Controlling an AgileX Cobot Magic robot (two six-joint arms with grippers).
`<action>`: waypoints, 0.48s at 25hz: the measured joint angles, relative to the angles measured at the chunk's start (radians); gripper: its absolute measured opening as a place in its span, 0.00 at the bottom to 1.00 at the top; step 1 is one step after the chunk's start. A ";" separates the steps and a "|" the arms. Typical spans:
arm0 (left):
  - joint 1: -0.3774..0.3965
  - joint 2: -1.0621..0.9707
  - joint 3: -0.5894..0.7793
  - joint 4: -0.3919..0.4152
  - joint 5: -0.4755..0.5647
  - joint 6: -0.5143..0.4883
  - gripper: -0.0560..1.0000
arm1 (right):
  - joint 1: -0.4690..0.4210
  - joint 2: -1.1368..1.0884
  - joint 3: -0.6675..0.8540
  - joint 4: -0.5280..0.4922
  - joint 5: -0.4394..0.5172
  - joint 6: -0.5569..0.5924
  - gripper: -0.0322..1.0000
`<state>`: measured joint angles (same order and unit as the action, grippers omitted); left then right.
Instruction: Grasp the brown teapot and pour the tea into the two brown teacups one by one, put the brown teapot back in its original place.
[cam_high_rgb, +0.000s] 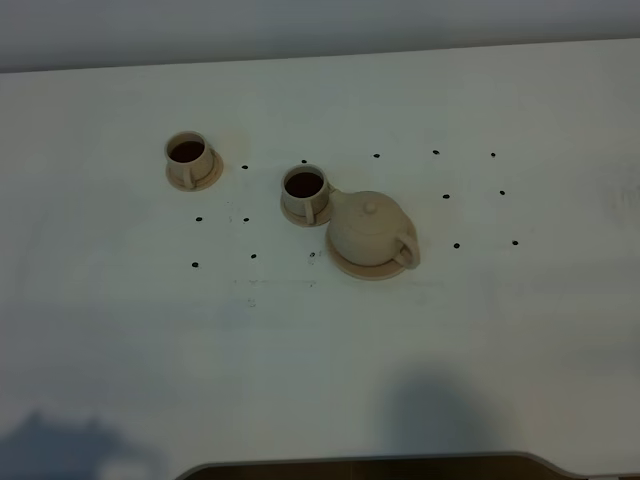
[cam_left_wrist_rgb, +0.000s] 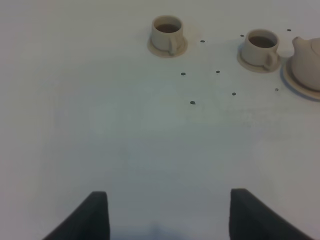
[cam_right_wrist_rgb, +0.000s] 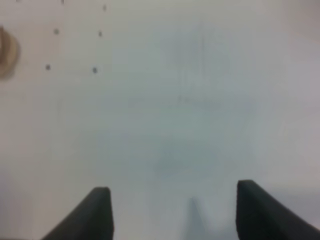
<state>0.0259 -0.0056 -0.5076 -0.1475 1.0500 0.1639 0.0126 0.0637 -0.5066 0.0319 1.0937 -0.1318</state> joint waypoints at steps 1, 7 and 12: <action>0.000 0.000 0.000 0.000 0.000 0.000 0.57 | 0.000 -0.021 0.000 0.003 0.001 0.000 0.54; 0.000 0.000 0.000 0.000 0.000 0.000 0.57 | 0.000 -0.070 0.001 0.024 0.004 0.000 0.54; 0.000 0.000 0.000 0.000 0.000 0.000 0.57 | 0.000 -0.070 0.015 0.043 -0.010 -0.001 0.54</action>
<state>0.0259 -0.0056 -0.5076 -0.1475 1.0500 0.1639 0.0126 -0.0062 -0.4912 0.0745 1.0835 -0.1326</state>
